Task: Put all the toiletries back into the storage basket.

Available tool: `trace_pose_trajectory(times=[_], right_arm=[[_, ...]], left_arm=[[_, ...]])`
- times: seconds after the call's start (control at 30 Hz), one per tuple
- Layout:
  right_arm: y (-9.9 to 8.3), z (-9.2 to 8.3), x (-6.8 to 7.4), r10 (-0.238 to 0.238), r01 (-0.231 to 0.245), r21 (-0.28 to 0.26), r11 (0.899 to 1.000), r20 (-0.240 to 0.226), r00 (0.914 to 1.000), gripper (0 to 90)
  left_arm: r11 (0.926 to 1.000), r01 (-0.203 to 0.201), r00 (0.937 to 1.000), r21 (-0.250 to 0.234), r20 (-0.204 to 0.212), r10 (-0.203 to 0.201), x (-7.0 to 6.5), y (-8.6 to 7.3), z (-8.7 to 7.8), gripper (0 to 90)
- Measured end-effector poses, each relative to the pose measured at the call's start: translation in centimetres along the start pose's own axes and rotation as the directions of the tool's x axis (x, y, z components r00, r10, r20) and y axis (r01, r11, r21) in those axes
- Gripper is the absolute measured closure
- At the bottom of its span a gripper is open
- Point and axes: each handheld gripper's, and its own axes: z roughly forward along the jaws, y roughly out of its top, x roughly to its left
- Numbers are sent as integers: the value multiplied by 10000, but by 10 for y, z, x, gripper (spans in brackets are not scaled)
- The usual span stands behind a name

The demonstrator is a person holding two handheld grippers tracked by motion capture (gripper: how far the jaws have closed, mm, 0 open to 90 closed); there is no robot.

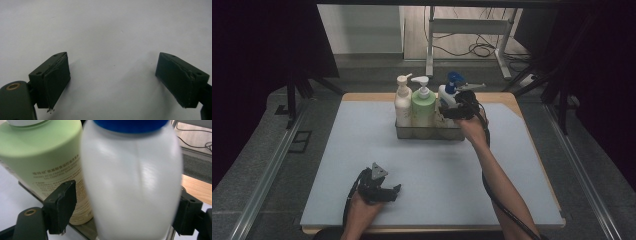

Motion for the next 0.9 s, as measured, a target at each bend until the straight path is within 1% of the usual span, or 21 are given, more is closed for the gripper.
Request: trace_pose_trajectory(times=[0.23,0.43,0.57,0.67,0.77,0.83,0.9], right_arm=[[-3,-15,-3,-222,220,-154,9996,-167,9996,180],[-7,-28,-5,-424,422,-100,9991,-301,9986,186],[-13,-34,-8,-586,590,100,9982,-402,9975,190],[-20,-36,-13,-697,715,350,9968,-513,9963,190],[-28,-37,-19,-653,687,615,9957,-550,9963,210],[-33,-38,-24,-516,555,721,9959,-552,9971,227],[-38,-39,-28,-380,425,823,9957,-557,9977,264]], left_arm=[[10000,-1,10000,1,-1,1,0,0,0,119],[10000,0,10000,5,-7,0,0,0,0,119],[10000,34,10000,-29,4,-34,0,0,0,119],[10000,27,10000,-24,5,-27,0,0,0,119],[10000,29,10000,-26,4,-29,0,0,0,119],[10000,30,10000,-12,0,-30,0,0,0,119],[10000,30,10000,-10,2,-30,0,0,0,119]])
